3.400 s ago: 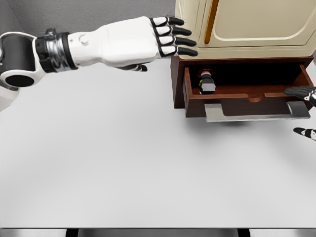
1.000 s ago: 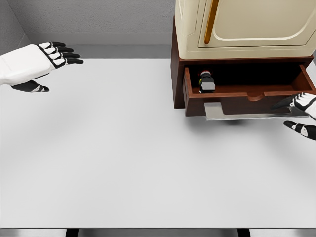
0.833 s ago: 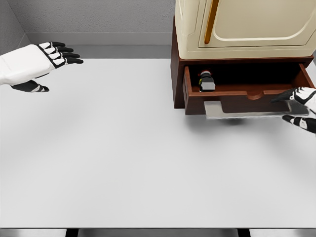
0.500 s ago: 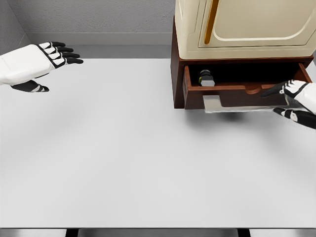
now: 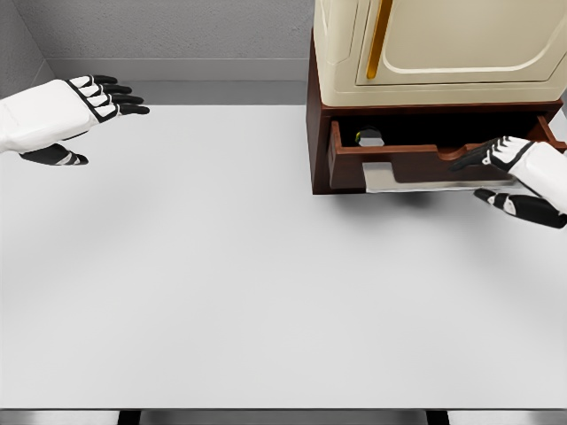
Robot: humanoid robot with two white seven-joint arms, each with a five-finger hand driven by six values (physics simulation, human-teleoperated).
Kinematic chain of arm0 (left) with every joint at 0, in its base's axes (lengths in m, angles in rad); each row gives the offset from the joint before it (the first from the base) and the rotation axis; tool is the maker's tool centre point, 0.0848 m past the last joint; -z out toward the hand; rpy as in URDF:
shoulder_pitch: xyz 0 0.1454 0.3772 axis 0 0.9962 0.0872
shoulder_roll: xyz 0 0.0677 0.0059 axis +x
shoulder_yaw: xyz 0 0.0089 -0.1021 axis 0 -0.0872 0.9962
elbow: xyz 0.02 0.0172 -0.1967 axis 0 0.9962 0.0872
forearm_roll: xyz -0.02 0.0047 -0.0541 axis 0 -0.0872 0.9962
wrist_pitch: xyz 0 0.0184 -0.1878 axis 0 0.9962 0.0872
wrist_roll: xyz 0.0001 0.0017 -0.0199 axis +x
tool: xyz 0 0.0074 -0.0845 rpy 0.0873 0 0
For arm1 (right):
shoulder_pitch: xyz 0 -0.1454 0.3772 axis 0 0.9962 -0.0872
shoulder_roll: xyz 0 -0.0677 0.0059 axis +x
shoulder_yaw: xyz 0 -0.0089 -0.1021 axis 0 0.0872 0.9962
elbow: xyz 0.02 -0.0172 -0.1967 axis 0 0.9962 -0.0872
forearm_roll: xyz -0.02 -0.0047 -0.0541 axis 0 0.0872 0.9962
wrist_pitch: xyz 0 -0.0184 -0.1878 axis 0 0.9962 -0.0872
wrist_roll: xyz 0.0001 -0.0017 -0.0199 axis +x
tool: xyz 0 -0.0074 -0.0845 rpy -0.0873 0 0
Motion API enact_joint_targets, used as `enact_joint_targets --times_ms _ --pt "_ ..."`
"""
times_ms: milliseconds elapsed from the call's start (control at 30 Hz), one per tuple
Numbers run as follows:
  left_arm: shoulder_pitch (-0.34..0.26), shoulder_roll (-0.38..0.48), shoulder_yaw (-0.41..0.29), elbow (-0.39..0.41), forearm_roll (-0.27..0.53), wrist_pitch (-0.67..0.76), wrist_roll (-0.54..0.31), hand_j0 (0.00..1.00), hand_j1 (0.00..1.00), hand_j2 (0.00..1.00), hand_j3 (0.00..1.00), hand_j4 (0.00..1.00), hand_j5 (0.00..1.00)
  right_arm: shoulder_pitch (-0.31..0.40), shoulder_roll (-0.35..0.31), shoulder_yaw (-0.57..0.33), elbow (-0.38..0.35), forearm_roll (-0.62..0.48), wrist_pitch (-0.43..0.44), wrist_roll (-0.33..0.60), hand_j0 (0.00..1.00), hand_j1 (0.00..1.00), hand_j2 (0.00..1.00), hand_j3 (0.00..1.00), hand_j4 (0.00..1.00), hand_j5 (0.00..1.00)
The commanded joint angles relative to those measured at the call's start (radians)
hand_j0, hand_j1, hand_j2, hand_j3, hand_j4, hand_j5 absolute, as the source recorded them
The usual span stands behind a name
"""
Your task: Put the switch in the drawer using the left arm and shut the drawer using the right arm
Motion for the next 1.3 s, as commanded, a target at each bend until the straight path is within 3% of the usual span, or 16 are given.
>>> enact_joint_targets --times_ms 0,100,400,467,733,1000,1100,1267 --pt "0.0 0.002 0.002 0.0 0.006 0.001 0.001 1.0 1.0 1.0 1.0 1.0 1.0 0.006 -0.007 -0.039 -0.024 -0.04 0.001 -0.002 0.66 0.66 0.66 0.66 0.66 0.66" --pt "0.003 0.002 0.002 0.0 0.006 0.001 0.001 1.0 1.0 1.0 1.0 1.0 1.0 0.028 -0.016 -0.045 -0.026 -0.046 0.001 -0.003 0.53 0.53 0.53 0.53 0.53 0.53" --pt "0.003 0.002 0.002 0.0 0.006 0.001 0.001 1.0 1.0 1.0 1.0 1.0 1.0 0.084 -0.021 -0.048 -0.027 -0.054 0.001 -0.002 0.53 0.53 0.53 0.53 0.53 0.53" --pt "0.005 0.002 0.002 -0.002 0.006 0.001 0.001 1.0 1.0 1.0 1.0 1.0 1.0 0.146 -0.021 -0.085 -0.027 -0.054 0.001 -0.002 0.53 0.53 0.53 0.53 0.53 0.53" --pt "0.006 0.003 0.004 -0.006 0.006 0.001 0.001 1.0 1.0 1.0 1.0 1.0 1.0 0.16 -0.019 -0.084 -0.027 -0.054 0.001 -0.002 0.53 0.53 0.53 0.53 0.53 0.53" --pt "0.018 0.005 0.024 -0.006 0.006 0.001 0.001 1.0 1.0 1.0 1.0 1.0 1.0 0.227 -0.021 -0.081 -0.029 -0.052 0.001 0.001 0.53 0.53 0.53 0.53 0.53 0.53" --pt "0.018 0.005 0.024 -0.005 0.006 0.001 0.001 1.0 1.0 1.0 1.0 1.0 1.0 0.221 -0.011 -0.088 -0.027 -0.051 0.001 0.0 0.53 0.53 0.53 0.53 0.53 0.53" --pt "0.018 0.005 0.024 -0.002 0.007 0.001 0.001 1.0 1.0 1.0 1.0 1.0 1.0 0.164 -0.004 -0.206 -0.027 -0.13 0.001 -0.01 0.53 0.53 0.53 0.53 0.53 0.53"
